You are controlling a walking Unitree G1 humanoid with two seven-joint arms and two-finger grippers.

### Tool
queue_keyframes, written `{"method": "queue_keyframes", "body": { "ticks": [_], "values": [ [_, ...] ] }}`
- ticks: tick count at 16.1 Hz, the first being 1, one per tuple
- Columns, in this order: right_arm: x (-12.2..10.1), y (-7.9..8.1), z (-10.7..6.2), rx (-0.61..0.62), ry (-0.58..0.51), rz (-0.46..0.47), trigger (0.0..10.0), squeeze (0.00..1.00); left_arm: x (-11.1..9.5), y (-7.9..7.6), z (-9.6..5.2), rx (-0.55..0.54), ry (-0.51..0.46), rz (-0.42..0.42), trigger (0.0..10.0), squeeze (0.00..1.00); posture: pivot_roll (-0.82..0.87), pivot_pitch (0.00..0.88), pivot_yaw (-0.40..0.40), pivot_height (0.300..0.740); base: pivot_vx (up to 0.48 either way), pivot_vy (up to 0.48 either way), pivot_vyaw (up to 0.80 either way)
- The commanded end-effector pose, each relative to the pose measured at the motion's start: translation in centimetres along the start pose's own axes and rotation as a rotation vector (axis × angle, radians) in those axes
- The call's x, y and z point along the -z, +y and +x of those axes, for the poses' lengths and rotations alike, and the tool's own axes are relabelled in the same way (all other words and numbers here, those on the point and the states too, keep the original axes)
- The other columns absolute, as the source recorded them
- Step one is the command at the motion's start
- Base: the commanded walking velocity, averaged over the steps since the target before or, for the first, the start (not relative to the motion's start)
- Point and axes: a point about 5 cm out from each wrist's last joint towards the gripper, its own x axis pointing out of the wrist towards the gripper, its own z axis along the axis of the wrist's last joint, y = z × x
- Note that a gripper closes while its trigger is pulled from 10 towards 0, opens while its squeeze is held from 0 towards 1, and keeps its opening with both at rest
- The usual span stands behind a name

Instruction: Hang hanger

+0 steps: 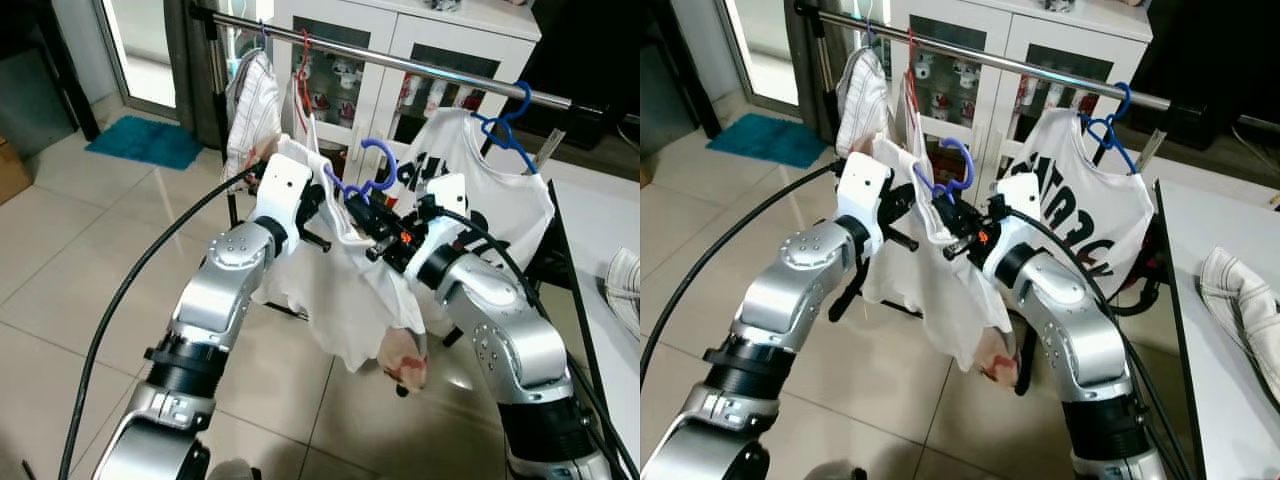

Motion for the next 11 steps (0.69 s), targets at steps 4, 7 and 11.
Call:
{"method": "queue_keyframes", "body": {
  "ticks": [4,7,11],
  "values": [
    [-0.2,-1.7,-1.4,0.063,-0.016,-0.009,0.0,0.00,-0.4,-1.6,-2.6,0.056,-0.069,0.122,4.7,0.00,0.03,0.000,-0.087,0.740,0.000,0.000,0.00],
    [-0.2,-2.0,-1.4,0.064,-0.014,-0.006,0.0,0.00,-1.0,-2.3,-2.5,0.081,-0.118,0.133,10.0,1.00,0.03,0.000,-0.097,0.740,0.000,0.000,0.00],
    [-0.4,-2.0,-0.9,0.039,-0.018,-0.016,0.0,0.00,-1.4,-2.4,-1.5,0.049,-0.117,0.147,10.0,1.00,0.03,0.000,-0.097,0.740,0.000,0.000,0.00]
  ]
}}
